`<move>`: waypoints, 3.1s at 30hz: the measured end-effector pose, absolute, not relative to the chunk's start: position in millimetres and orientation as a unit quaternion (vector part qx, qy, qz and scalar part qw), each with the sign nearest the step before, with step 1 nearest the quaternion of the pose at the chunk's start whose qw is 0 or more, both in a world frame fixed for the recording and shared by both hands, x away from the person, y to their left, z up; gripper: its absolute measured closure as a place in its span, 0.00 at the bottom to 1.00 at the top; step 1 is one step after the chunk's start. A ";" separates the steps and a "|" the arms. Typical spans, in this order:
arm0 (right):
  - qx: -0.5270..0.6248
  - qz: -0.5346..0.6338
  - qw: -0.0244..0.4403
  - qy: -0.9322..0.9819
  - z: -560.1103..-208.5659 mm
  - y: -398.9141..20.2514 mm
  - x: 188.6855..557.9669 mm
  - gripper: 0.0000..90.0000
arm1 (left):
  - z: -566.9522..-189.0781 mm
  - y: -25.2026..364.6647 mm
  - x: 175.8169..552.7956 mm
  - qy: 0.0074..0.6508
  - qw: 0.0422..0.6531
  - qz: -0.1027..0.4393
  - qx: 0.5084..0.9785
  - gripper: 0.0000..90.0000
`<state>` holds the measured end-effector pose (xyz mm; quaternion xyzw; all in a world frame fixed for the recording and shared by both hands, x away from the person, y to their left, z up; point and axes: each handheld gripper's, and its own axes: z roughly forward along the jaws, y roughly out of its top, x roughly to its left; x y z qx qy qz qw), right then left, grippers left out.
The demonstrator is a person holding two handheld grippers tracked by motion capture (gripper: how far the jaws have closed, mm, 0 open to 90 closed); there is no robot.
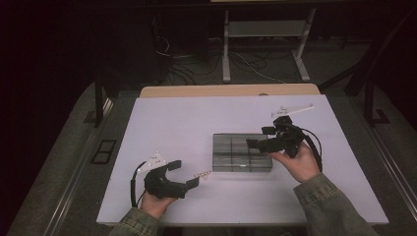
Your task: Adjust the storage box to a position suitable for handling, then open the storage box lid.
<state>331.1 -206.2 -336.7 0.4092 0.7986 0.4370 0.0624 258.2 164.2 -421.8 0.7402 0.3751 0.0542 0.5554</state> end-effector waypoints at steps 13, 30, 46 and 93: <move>0.405 0.441 0.033 0.800 -363.4 -242.9 308.3 0.01 | -422.1 164.3 258.3 0.378 0.554 0.054 0.740 0.00; 0.392 0.410 0.034 0.823 -402.3 -258.7 298.5 0.01 | -422.1 164.5 258.3 0.376 0.552 0.054 0.742 0.00; 0.382 0.389 0.013 0.838 -418.2 -264.9 303.3 0.42 | -422.0 162.8 258.1 0.371 0.551 0.053 0.746 0.00; 0.360 0.389 0.034 0.847 -411.9 -264.6 300.2 0.97 | -420.6 160.7 256.6 0.361 0.550 0.053 0.751 0.00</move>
